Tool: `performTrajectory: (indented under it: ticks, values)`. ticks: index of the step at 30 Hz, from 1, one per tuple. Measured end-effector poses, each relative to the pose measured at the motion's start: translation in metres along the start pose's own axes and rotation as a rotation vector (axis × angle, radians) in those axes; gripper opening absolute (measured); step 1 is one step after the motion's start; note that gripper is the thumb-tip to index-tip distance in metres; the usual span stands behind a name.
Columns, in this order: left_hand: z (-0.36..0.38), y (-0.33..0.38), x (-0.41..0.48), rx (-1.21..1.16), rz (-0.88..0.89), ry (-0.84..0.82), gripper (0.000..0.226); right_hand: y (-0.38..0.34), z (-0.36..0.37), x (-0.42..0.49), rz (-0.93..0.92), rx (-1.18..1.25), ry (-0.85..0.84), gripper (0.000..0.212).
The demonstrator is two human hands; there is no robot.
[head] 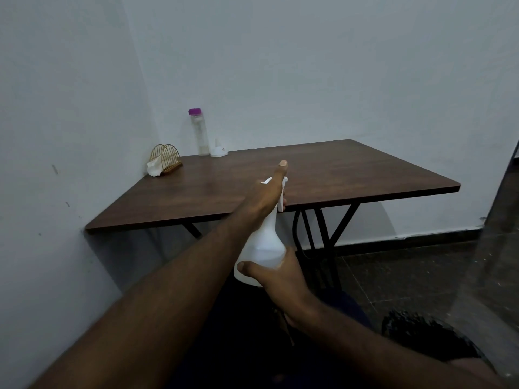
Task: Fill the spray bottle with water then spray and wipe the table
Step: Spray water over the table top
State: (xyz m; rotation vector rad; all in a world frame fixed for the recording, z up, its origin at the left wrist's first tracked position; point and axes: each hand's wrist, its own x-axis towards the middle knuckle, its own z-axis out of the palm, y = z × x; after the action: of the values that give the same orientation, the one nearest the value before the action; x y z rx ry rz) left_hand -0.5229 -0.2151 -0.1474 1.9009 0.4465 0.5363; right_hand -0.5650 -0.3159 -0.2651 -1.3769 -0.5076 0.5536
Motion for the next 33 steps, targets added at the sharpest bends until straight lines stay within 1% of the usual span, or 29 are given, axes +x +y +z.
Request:
performTrajectory:
  ticks: [2,3,7,12,14,16,19,24,26,29,31,33]
  values:
    - [-0.001,0.0,0.0,0.013,-0.002,-0.012,0.089,0.0,0.001,0.0,0.0,0.001,0.001,0.093]
    - [-0.002,0.001,0.0,0.009,-0.002,-0.018,0.087,0.0,0.0,-0.001,0.0,0.002,0.003,0.091]
    - [-0.002,0.001,-0.001,0.007,0.011,-0.011,0.075,0.002,0.001,0.001,-0.003,-0.009,-0.001,0.092]
    - [-0.004,0.003,-0.007,-0.009,-0.029,0.092,0.049,0.004,0.003,0.002,-0.022,-0.036,-0.002,0.092]
    - [-0.004,0.003,-0.006,-0.02,-0.019,0.101,0.047,0.004,0.002,0.003,-0.023,-0.034,-0.002,0.093]
    - [-0.004,0.001,-0.005,-0.008,-0.013,0.067,0.053,0.004,0.002,0.003,-0.012,-0.023,0.001,0.095]
    - [-0.002,-0.002,-0.001,0.023,-0.007,-0.006,0.076,0.005,0.003,0.004,0.002,-0.009,-0.001,0.097]
    - [0.0,-0.003,0.001,-0.043,-0.036,-0.066,0.085,0.003,0.003,-0.002,0.011,0.009,0.039,0.097]
    - [0.001,0.0,-0.002,-0.073,-0.019,-0.057,0.077,0.0,0.004,-0.007,0.008,0.005,0.052,0.099]
    - [0.003,0.007,-0.008,-0.07,-0.024,-0.038,0.053,-0.003,0.006,-0.014,-0.024,0.008,0.065,0.097]
    - [0.004,0.008,-0.01,-0.009,-0.032,-0.018,0.049,-0.003,0.008,-0.018,-0.034,0.008,0.068,0.094]
    - [0.004,0.006,-0.009,-0.014,-0.049,-0.004,0.05,-0.003,0.009,-0.019,-0.036,0.005,0.064,0.092]
